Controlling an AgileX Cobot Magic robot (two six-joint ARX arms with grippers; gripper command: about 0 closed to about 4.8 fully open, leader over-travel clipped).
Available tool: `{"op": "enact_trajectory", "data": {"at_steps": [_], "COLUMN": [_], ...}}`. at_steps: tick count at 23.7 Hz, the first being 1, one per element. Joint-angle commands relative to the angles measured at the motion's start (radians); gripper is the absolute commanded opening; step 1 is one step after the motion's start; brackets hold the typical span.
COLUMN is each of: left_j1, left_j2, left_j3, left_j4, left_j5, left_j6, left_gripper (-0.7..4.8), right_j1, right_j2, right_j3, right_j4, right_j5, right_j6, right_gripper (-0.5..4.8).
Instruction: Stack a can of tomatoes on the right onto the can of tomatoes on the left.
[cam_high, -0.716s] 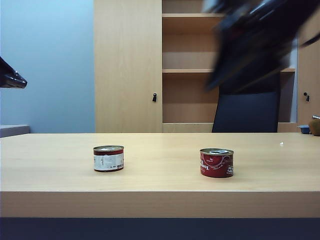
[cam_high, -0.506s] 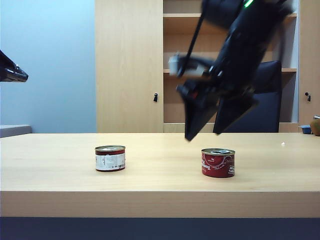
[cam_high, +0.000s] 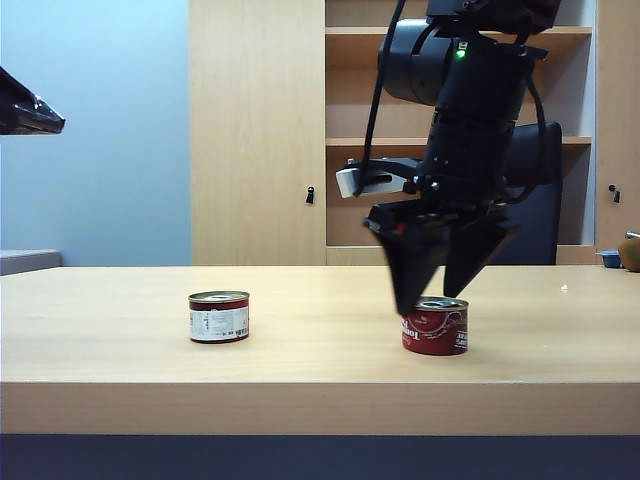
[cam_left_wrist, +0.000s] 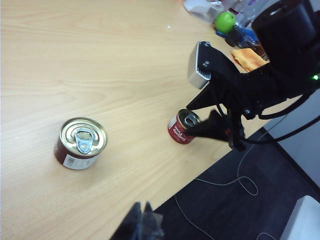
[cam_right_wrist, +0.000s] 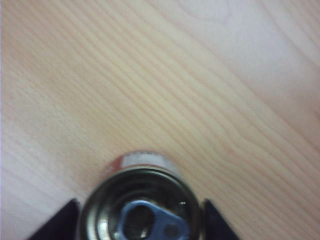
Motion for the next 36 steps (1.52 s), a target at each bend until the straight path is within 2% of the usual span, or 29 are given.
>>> {"op": "enact_trajectory", "data": {"at_steps": [1,3,5,7,8,9,19,25,28,31,33,36], "left_j1": [-0.001,0.0,-0.001,-0.001,-0.001,-0.001,-0.001,-0.001,-0.001,-0.001,-0.001,-0.001], "left_j2": [-0.002,-0.003,-0.003,-0.003,-0.003,-0.005,-0.013,-0.014,-0.014,-0.014,-0.014,-0.014], "left_j3": [0.007,0.007,0.007,0.007,0.007,0.007,0.007,0.007,0.007,0.007,0.007,0.007], "left_j4": [0.002,0.003,0.003,0.003,0.003,0.002,0.005,0.004,0.004,0.003,0.002,0.003], "left_j5": [0.031,0.048,0.049,0.049,0.049,0.049,0.051,0.051,0.051,0.051,0.051,0.051], "left_j6": [0.003,0.003,0.003,0.003,0.003,0.003,0.004,0.003,0.003,0.003,0.003,0.003], "left_gripper": [-0.04,-0.04,-0.04,-0.04,-0.04,-0.04,-0.04,-0.04,-0.04,-0.04,-0.04,-0.04], "right_j1": [0.0,0.001,0.003,0.002,0.0,-0.002,-0.047,-0.072,-0.072,-0.072,-0.072,-0.072], "right_j2": [-0.002,-0.002,-0.003,-0.003,-0.003,-0.003,0.025,0.056,0.078,0.097,0.108,0.108], "right_j3": [0.005,0.014,0.061,0.105,0.114,0.124,0.137,0.137,0.136,0.136,0.136,0.137], "right_j4": [-0.006,-0.003,-0.019,-0.037,-0.038,-0.042,-0.142,-0.144,-0.149,-0.153,-0.163,-0.167], "right_j5": [-0.031,-0.034,-0.035,-0.029,-0.026,-0.023,-0.036,-0.088,-0.15,-0.146,-0.146,-0.146], "right_j6": [-0.002,-0.002,-0.002,-0.002,-0.002,-0.002,-0.002,-0.002,-0.001,-0.001,-0.001,-0.001], "right_gripper": [2.67,2.1,2.2,4.17,4.69,4.79,4.79,4.79,4.79,4.79,4.15,3.5]}}
